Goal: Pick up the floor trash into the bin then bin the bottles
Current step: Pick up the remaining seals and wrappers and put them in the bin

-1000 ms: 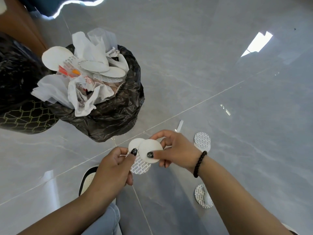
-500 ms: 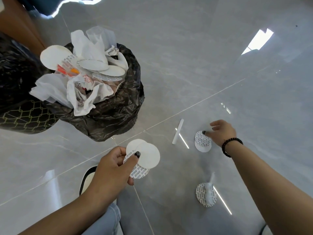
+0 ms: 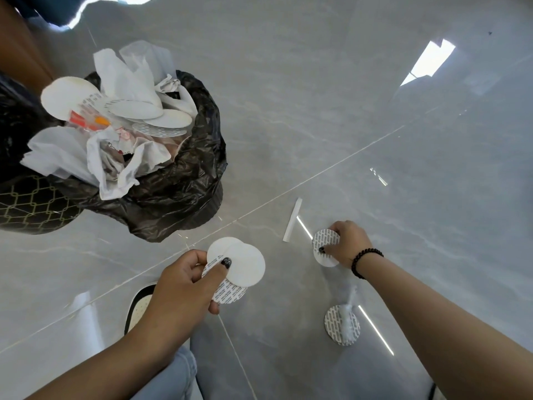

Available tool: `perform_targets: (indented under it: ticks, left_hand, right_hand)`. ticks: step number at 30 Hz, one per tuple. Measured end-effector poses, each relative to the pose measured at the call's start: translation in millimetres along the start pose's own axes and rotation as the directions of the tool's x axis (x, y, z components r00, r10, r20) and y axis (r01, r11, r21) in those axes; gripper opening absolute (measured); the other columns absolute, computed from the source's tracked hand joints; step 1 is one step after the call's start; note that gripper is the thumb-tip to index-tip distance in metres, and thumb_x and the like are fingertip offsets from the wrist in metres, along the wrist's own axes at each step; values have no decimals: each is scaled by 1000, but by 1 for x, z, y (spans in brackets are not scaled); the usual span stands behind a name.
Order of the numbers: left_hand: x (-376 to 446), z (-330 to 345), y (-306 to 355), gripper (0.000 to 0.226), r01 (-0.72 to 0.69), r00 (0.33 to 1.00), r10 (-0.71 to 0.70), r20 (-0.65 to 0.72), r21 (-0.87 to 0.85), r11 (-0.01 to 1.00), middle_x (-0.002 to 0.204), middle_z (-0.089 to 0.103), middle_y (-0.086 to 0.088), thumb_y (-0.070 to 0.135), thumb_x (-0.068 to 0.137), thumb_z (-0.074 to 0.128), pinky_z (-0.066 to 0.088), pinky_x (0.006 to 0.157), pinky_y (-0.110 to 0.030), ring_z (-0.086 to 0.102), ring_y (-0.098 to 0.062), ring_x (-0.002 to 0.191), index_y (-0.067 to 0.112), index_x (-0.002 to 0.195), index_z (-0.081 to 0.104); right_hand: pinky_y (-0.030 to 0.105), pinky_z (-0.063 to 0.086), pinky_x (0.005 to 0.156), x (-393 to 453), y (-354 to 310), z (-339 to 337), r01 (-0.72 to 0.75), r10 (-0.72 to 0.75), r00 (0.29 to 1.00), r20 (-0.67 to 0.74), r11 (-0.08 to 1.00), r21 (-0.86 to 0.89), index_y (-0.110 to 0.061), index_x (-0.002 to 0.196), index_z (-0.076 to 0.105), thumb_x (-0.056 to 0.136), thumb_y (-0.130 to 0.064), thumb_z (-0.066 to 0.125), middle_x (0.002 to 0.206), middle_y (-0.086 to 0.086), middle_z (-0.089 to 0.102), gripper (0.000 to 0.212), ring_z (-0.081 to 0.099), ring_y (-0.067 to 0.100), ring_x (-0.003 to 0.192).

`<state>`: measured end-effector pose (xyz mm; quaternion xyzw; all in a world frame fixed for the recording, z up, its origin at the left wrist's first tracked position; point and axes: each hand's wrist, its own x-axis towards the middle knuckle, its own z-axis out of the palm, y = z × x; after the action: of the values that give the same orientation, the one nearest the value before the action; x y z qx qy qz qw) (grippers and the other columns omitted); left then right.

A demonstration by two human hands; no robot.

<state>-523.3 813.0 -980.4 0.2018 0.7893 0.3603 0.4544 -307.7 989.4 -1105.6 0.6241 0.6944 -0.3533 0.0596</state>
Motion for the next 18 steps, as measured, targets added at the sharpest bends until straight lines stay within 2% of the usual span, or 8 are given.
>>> perform_targets:
  ticks: [4, 8, 12, 15, 18]
  left_hand:
    - [1, -1, -2, 2, 2, 1000, -2, -2, -12, 1000, 72, 74, 6, 18, 89, 64, 44, 40, -15, 63, -13, 61, 19, 91, 65]
    - [2, -3, -4, 4, 3, 1000, -3, -3, -5, 1000, 71, 74, 7, 20, 89, 64, 45, 42, -15, 64, -12, 59, 20, 92, 65]
    - [3, -2, -5, 4, 0, 1000, 0, -7, 1, 1000, 72, 74, 5, 20, 89, 64, 45, 43, -16, 63, -9, 55, 20, 93, 65]
    - [2, 0, -4, 4, 2, 1000, -2, -7, 1, 1000, 73, 74, 4, 20, 89, 64, 45, 42, -16, 62, -10, 56, 19, 93, 65]
    - [3, 1, -5, 4, 4, 1000, -4, -12, 0, 1000, 73, 74, 3, 20, 89, 64, 44, 41, -15, 61, -12, 58, 19, 93, 66]
  right_hand:
    - [24, 37, 75, -4, 0, 4, 54, -53, 998, -26, 998, 32, -13, 99, 58, 79, -10, 69, 102, 0, 41, 23, 47, 21, 99]
    - [22, 35, 72, -8, 2, 6, 98, -98, 995, 16, 995, 5, -17, 90, 54, 79, -14, 71, 98, -1, 46, 21, 46, 16, 88]
    - [19, 35, 68, -11, 3, 11, 93, -92, 996, -21, 993, 71, -15, 87, 54, 79, -11, 72, 97, 0, 49, 20, 46, 15, 86]
    - [13, 34, 54, -14, 1, 8, 79, -77, 997, -15, 984, 161, -17, 82, 54, 76, -12, 75, 86, -4, 55, 22, 50, 10, 76]
    - [12, 36, 55, -15, 0, 4, 97, -92, 995, -31, 969, 225, -17, 79, 56, 73, -13, 78, 84, -2, 60, 23, 53, 7, 73]
